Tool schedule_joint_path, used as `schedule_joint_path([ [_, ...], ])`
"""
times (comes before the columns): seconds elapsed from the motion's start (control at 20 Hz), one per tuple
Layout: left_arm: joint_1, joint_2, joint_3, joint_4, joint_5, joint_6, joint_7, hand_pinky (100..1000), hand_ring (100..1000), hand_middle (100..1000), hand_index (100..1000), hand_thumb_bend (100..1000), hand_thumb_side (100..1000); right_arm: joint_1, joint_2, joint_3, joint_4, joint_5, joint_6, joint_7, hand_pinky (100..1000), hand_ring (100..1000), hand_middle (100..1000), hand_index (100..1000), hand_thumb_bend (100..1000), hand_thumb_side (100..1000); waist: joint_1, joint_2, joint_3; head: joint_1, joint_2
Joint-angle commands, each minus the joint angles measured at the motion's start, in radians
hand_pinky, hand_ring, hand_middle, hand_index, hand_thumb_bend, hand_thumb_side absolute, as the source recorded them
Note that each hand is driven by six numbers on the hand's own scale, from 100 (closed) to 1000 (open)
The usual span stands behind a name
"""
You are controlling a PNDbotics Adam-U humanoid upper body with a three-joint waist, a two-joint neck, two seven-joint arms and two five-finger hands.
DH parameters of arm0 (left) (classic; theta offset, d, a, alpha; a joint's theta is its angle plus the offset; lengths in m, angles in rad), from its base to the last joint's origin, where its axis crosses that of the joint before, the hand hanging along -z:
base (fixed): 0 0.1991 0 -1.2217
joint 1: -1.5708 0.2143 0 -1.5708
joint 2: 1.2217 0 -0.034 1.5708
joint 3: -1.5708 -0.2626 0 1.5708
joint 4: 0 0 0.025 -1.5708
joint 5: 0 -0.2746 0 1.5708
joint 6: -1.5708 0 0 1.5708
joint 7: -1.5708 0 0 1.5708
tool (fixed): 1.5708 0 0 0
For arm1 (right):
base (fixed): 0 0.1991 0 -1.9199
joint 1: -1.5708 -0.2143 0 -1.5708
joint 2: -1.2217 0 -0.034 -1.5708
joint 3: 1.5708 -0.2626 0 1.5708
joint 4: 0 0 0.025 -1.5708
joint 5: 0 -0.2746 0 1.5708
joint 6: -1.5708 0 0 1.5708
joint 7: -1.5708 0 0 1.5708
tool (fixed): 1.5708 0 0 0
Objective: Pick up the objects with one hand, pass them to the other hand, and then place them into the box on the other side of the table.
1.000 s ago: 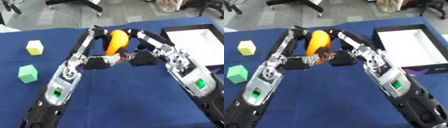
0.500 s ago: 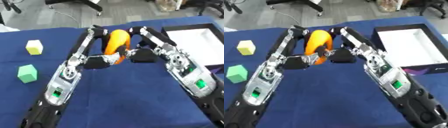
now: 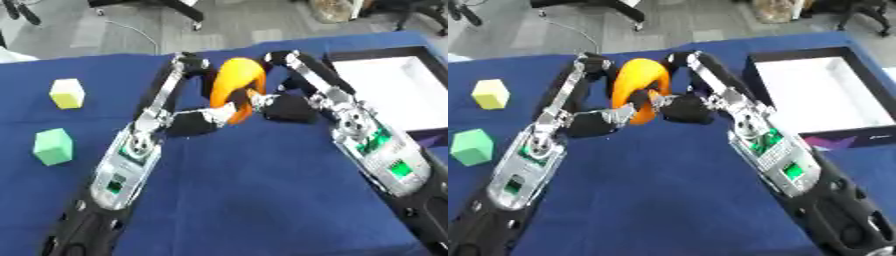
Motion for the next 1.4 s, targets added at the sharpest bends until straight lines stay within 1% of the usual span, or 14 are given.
schedule_joint_path([
  [0.05, -0.006, -0.009, 0.010, 0.012, -0.015, 0.003, 0.017, 719, 442, 281, 514, 348, 205, -0.012, 0.005, -0.013, -0.011, -0.002, -0.013, -0.037, 228, 922, 465, 418, 100, 314, -0.016, 0.006, -0.002, 0.004, -0.003],
  [0.1, -0.005, -0.010, 0.013, 0.018, -0.017, 0.003, 0.023, 724, 454, 305, 537, 375, 239, -0.010, 0.006, -0.014, -0.011, 0.000, -0.016, -0.042, 228, 922, 465, 417, 100, 317, -0.016, 0.006, -0.002, 0.004, -0.003],
  [0.15, -0.004, -0.012, 0.017, 0.024, -0.020, 0.003, 0.029, 727, 459, 316, 549, 390, 253, -0.009, 0.007, -0.015, -0.011, 0.003, -0.019, -0.046, 229, 922, 464, 416, 100, 318, -0.016, 0.006, -0.003, 0.004, -0.003],
  [0.3, -0.002, -0.015, 0.026, 0.039, -0.025, 0.000, 0.049, 743, 493, 373, 611, 482, 301, -0.006, 0.010, -0.018, -0.010, 0.009, -0.025, -0.055, 229, 921, 464, 415, 100, 324, -0.017, 0.007, -0.004, 0.004, -0.003],
  [0.5, 0.000, -0.019, 0.039, 0.051, -0.029, 0.003, 0.082, 770, 557, 446, 693, 573, 337, -0.001, 0.014, -0.028, -0.023, 0.026, -0.028, -0.060, 232, 919, 464, 415, 100, 342, -0.018, 0.009, -0.004, 0.004, -0.003],
  [0.7, 0.005, -0.022, 0.058, 0.056, -0.032, 0.006, 0.124, 779, 584, 476, 736, 621, 359, 0.007, 0.017, -0.049, -0.042, 0.046, -0.029, -0.067, 238, 916, 464, 413, 100, 376, -0.019, 0.009, -0.005, 0.005, -0.003],
  [0.85, 0.011, -0.024, 0.074, 0.061, -0.034, 0.009, 0.156, 781, 591, 484, 749, 636, 366, 0.015, 0.019, -0.071, -0.058, 0.054, -0.032, -0.084, 246, 914, 464, 412, 100, 413, -0.020, 0.008, -0.006, 0.005, -0.003],
  [1.05, 0.021, -0.023, 0.103, 0.072, -0.040, 0.014, 0.193, 781, 591, 484, 752, 646, 369, 0.029, 0.015, -0.115, -0.089, 0.061, -0.039, -0.116, 257, 909, 466, 410, 100, 429, -0.022, 0.008, -0.009, 0.003, -0.003],
  [1.25, 0.027, -0.023, 0.114, 0.081, -0.047, 0.013, 0.211, 781, 590, 484, 753, 645, 370, 0.036, 0.007, -0.139, -0.113, 0.062, -0.039, -0.130, 261, 908, 467, 411, 100, 432, -0.023, 0.008, -0.010, 0.001, -0.003],
  [1.3, 0.031, -0.021, 0.118, 0.083, -0.047, 0.014, 0.215, 779, 584, 477, 748, 643, 373, 0.037, 0.002, -0.148, -0.117, 0.064, -0.038, -0.134, 285, 900, 474, 408, 100, 455, -0.022, 0.008, -0.011, -0.001, -0.003],
  [1.35, 0.047, -0.015, 0.132, 0.084, -0.046, 0.016, 0.224, 779, 584, 476, 748, 643, 374, 0.043, -0.022, -0.185, -0.127, 0.075, -0.039, -0.154, 286, 899, 475, 408, 100, 456, -0.022, 0.008, -0.014, -0.008, -0.003],
  [1.4, 0.059, -0.010, 0.140, 0.083, -0.045, 0.017, 0.231, 779, 583, 475, 748, 510, 374, 0.050, -0.041, -0.214, -0.132, 0.084, -0.037, -0.171, 287, 899, 475, 408, 100, 458, -0.021, 0.008, -0.014, -0.014, -0.003],
])
